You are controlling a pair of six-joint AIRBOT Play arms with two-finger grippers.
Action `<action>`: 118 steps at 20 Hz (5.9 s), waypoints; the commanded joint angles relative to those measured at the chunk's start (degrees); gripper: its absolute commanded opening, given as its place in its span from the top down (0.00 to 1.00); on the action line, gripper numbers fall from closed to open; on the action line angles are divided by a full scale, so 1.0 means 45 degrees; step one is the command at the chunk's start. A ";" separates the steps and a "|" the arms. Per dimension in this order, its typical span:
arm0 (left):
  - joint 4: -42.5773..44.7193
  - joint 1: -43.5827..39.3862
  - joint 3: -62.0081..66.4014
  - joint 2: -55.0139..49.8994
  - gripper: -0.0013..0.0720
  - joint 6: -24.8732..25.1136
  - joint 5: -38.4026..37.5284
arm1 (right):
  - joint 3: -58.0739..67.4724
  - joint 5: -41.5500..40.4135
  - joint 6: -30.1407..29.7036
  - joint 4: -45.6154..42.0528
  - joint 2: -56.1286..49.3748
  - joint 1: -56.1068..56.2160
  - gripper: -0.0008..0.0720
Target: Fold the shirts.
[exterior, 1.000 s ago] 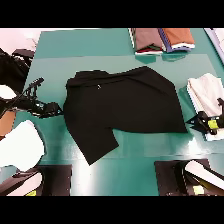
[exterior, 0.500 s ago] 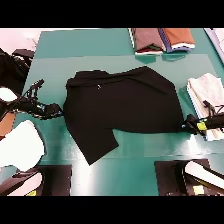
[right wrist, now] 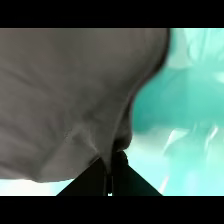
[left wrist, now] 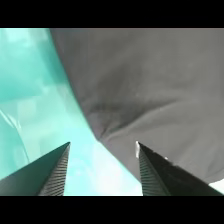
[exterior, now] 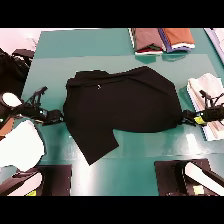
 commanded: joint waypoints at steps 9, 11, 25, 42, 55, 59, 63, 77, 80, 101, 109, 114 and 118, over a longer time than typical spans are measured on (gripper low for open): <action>-0.3390 -0.0024 -0.2846 0.0005 0.31 0.1297 0.2161 | 0.1700 0.0568 0.0389 0.0087 -0.0758 0.2055 0.96; -0.3429 -0.0024 -0.2832 0.0005 0.81 0.1321 0.2030 | 0.2006 0.0568 0.0486 0.0102 -0.0651 0.2069 0.96; -0.0699 0.0015 1.2162 0.4002 0.95 0.0087 0.1365 | 1.1482 0.0899 0.0486 0.0165 0.2686 0.2064 0.96; 0.0923 0.0015 1.2546 0.0792 0.95 -0.1365 -0.0578 | 1.4207 0.3429 0.1719 0.0063 -0.0680 0.3045 0.96; -0.0753 0.0126 1.1264 -0.7281 0.95 0.0204 0.2565 | 1.4639 0.1506 0.2006 -0.0787 -0.8684 0.4235 0.96; -0.0714 0.0913 1.1939 -0.7281 0.95 0.0627 0.0034 | 1.5611 0.2259 0.1700 -0.1035 -0.8616 0.4124 0.96; 0.0253 0.0996 1.1108 -0.7281 0.95 0.0670 -0.1821 | 1.3163 0.2361 0.1661 -0.2317 -0.7373 0.4036 0.96; 0.0432 0.0107 0.8140 -0.7208 0.54 0.0797 -0.1457 | 0.8072 0.0801 0.1855 -0.1860 -0.5634 0.4061 0.47; 0.0471 0.0719 0.8174 -0.6067 0.40 0.0544 -0.1710 | 0.8519 0.1307 0.1501 -0.1015 -0.5090 0.3667 0.47; 0.1700 0.1234 0.0986 0.1671 0.40 -0.0160 -0.1622 | -0.2861 0.1598 0.0092 0.0233 0.0559 -0.1821 0.40; 0.1836 0.1234 0.0792 0.1933 0.40 -0.0204 -0.2234 | -0.1812 0.0661 0.0219 -0.0146 0.0559 0.1802 0.96; 0.1321 0.1234 -0.1758 0.3201 0.40 -0.0860 -0.2297 | -0.0355 0.0908 0.0520 -0.0578 0.0559 0.2841 0.96; -0.0058 0.1234 -0.3759 0.3201 0.40 -0.0860 -0.1559 | -0.0073 0.0748 0.0573 -0.0554 0.0559 0.3167 0.96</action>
